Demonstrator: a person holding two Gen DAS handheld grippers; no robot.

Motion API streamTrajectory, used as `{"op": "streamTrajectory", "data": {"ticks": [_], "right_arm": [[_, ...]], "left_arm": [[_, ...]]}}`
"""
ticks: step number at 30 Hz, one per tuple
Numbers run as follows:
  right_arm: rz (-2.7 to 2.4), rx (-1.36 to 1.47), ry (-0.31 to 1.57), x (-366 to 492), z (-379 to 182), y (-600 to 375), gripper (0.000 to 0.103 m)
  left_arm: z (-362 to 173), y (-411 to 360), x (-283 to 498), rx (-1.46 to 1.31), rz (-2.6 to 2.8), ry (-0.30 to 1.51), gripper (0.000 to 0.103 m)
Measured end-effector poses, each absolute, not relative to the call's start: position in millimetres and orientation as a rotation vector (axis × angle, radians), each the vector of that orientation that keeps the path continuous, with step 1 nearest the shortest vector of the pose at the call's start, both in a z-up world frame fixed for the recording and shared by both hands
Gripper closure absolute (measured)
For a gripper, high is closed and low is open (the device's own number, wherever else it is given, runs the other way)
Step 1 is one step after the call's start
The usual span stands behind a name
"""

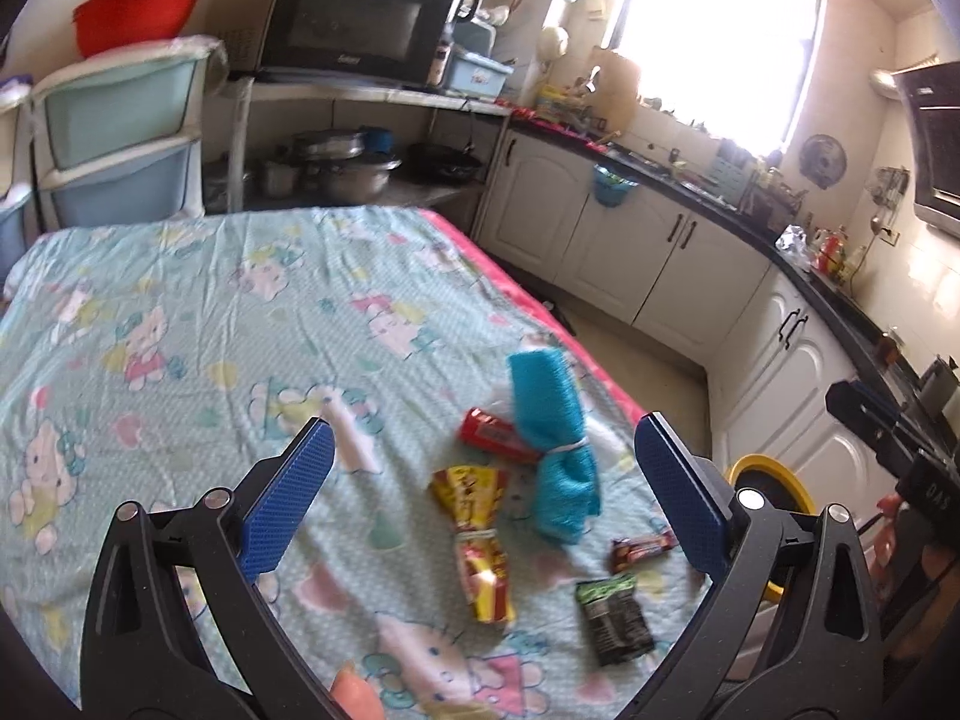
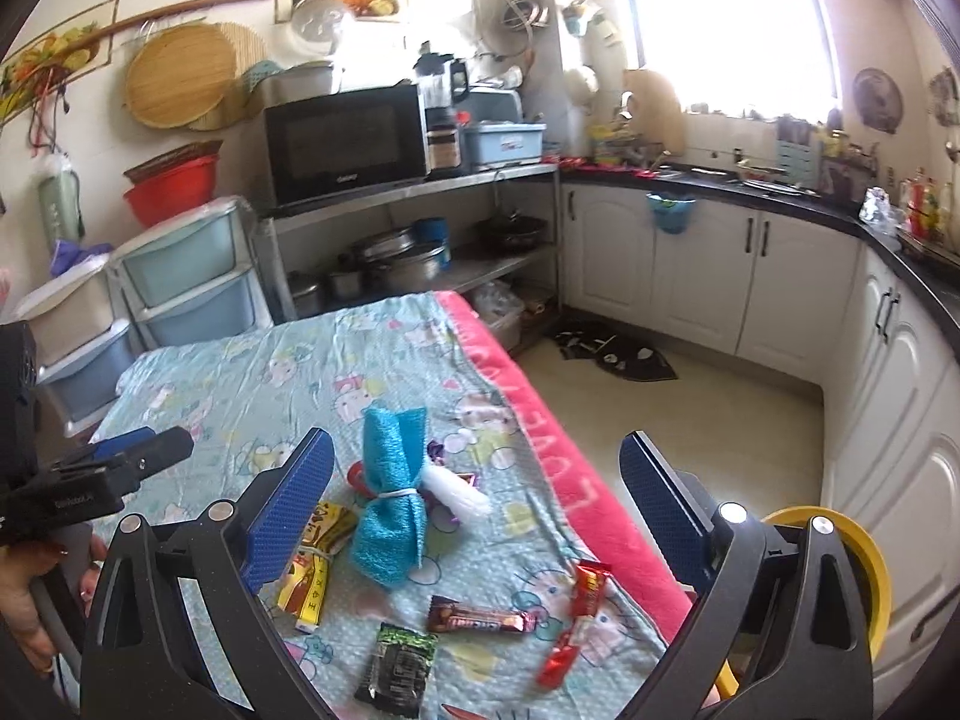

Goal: Collect trash
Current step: 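Move both tools back over the remaining trash on the sheet, then grasp the blue cloth bundle with the right tool while the left tool grasps the yellow snack wrapper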

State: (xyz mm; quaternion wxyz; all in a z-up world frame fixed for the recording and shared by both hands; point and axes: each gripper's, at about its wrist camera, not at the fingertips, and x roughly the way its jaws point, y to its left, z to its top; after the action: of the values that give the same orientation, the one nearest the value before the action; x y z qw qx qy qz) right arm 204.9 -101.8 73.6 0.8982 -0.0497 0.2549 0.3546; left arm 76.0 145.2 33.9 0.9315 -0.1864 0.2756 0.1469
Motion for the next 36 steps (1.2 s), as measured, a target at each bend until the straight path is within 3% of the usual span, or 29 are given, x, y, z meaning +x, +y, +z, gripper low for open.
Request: {"op": "streamTrajectory", "data": {"ticks": [8,14,16,24,34,36], "right_arm": [[0.821,-0.163,0.63,221,43,-59,0.012],[0.888,-0.185,0.759,233,4,-30,0.027],[0.901,-0.199,0.806,237,-8,-22,0.033],[0.952,-0.177,0.933,249,-41,-1,0.046],[0.975,-0.154,1.043,267,-61,15,0.048],[0.978,-0.149,1.059,269,-64,16,0.054]], "left_arm": [[-12,162,80,-0.495,0.264,0.678,0.011],[-44,162,82,-0.554,0.216,0.753,0.028],[-51,160,83,-0.559,0.199,0.772,0.039],[-73,145,95,-0.572,0.112,0.838,0.051],[-90,136,117,-0.536,0.111,0.914,0.057],[-93,136,118,-0.531,0.112,0.923,0.062]]}}
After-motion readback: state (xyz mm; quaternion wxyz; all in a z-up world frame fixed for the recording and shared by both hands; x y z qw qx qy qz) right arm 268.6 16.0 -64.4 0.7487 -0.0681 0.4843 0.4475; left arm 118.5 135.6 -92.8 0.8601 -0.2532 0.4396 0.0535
